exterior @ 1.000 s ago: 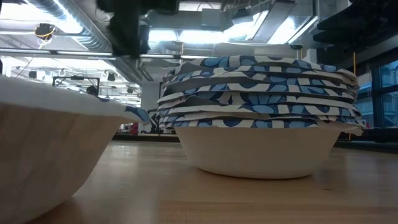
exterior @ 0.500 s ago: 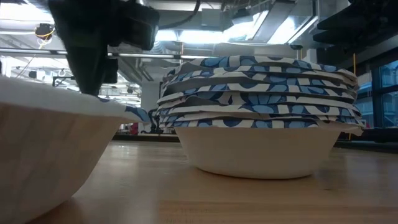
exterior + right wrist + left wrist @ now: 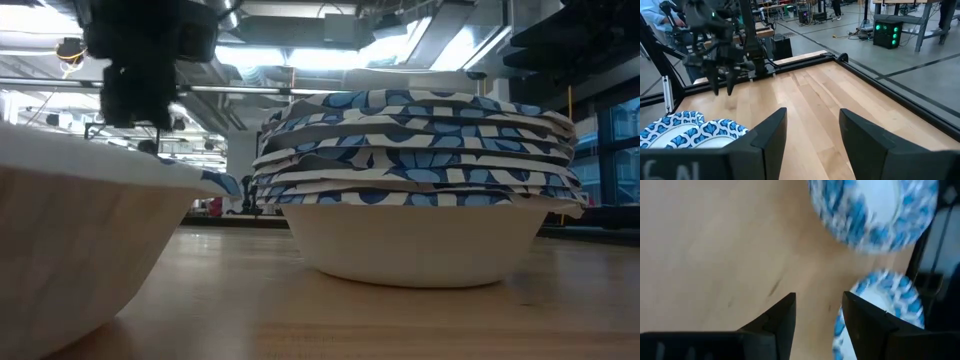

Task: Nest bowls inside each other
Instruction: Stack the blue patterned bowl on the blue patterned bowls

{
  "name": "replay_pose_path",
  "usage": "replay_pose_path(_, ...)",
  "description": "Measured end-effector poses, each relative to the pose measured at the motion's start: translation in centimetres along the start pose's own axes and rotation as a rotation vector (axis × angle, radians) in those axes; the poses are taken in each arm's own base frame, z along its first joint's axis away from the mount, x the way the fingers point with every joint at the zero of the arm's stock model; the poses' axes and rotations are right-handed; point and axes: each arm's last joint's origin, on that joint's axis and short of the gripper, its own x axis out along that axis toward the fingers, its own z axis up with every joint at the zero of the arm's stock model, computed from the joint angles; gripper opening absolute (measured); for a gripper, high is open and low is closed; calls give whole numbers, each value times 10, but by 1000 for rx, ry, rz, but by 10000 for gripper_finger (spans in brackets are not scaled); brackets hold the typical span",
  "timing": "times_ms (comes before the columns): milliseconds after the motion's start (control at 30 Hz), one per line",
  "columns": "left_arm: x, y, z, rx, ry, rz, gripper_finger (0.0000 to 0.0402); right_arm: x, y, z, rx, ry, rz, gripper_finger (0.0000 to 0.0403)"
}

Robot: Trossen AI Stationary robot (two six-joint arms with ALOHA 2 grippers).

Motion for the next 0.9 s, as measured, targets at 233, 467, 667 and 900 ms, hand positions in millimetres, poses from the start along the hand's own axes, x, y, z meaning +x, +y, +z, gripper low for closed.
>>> replay_pose_path(233,-8,-2,-7,8,-54,-79,154,0,0,0,-1,1,0,182)
replay_pose_path(467,-9,-14,-13,-24,-61,-161,154,0,0,0,-2,1,0,182)
replay_pose_path(667,-5,-12,-18,-127,5,-166,154,0,0,0,0,1,0,182)
replay_pose_path(900,10,8,-42,-189,123,-111,154,0,0,0,4,1,0,182)
